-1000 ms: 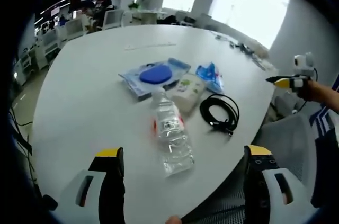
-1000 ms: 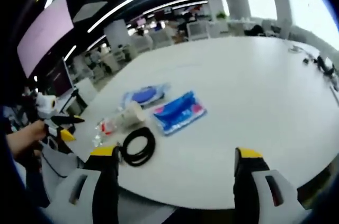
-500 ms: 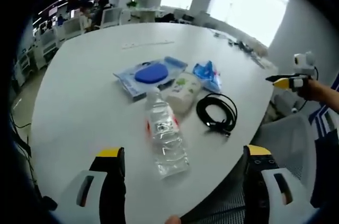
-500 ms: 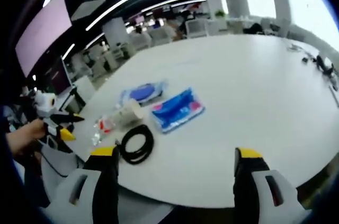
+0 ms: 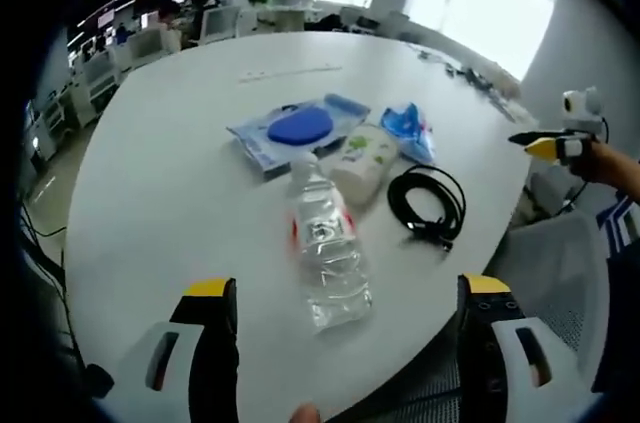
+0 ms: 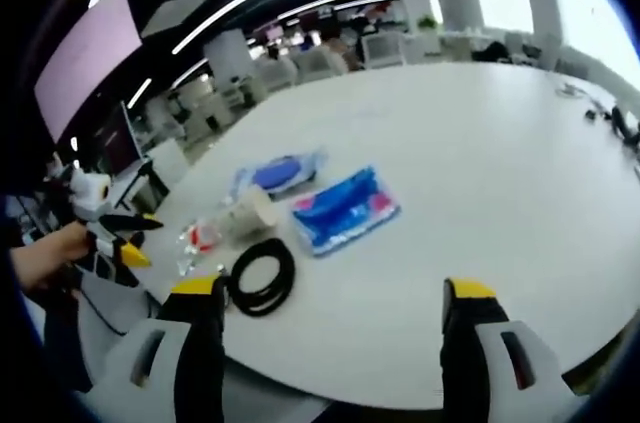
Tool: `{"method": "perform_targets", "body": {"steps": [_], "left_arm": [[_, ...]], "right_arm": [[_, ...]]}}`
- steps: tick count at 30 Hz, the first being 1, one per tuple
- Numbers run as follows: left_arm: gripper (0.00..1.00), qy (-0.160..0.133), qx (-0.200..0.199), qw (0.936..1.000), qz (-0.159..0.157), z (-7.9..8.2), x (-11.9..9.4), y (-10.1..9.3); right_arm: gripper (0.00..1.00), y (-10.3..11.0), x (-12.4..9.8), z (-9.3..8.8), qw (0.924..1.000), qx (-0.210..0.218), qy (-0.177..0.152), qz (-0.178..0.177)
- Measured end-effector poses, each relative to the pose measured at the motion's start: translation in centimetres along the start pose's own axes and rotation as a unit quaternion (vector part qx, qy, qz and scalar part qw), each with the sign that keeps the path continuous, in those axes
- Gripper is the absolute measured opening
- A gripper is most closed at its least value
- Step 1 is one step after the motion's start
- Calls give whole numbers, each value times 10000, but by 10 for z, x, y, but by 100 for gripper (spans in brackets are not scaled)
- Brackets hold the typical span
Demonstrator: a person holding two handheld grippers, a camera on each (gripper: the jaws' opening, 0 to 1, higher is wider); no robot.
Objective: Arrange the tabletop items into an orderly group along one side of the table until the central work area is clear of visible clutter.
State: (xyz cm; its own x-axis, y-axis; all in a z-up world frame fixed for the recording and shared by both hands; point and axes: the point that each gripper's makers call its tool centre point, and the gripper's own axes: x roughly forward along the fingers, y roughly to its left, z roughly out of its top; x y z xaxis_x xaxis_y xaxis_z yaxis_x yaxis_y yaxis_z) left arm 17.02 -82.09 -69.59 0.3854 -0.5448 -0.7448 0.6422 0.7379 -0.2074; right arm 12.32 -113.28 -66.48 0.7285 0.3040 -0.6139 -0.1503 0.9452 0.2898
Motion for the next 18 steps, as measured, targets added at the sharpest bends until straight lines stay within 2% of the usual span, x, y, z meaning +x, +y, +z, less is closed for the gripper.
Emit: {"method": "perform_targets", "body": {"steps": [13,18], "left_arm": [[87,60,-119,9999,22,3,14,-2],[87,133,-161,9998,-5,-1,20,-5]], "right_arm": [[87,9,21,2,9995,-79,120,270],[87,16,27,1,9987,-269,221,371]]}}
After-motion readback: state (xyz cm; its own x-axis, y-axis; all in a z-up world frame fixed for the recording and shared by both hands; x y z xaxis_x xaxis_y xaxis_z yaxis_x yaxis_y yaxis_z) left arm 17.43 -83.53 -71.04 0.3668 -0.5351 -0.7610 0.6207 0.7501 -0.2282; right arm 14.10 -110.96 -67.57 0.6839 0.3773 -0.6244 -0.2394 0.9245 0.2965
